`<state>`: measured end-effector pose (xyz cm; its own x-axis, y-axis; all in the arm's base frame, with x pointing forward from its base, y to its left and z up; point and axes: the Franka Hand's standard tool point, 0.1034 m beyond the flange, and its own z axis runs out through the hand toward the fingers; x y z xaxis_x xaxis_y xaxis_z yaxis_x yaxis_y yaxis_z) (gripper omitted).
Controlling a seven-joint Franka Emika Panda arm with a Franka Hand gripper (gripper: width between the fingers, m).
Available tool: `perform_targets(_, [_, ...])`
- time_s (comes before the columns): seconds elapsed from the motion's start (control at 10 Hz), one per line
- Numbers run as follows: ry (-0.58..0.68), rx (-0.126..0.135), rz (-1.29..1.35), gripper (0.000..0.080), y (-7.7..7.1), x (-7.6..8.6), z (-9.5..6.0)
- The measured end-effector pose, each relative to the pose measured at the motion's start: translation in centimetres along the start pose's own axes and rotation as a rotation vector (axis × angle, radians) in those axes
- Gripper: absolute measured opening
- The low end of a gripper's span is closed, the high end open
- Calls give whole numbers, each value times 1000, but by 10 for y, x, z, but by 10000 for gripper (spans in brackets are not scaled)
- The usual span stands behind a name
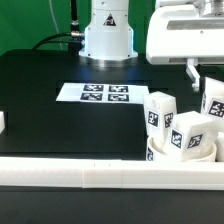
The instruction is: Assemble stool
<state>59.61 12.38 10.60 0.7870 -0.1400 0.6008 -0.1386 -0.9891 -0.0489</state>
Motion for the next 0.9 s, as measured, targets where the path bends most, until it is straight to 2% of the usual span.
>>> perform_targets(0.5, [-1,1,-2,324,0,0,0])
perform_targets(0.7, [-2,-2,30,324,12,10,-4])
perform_targets(0.9, [-4,-1,34,324,13,9,-3])
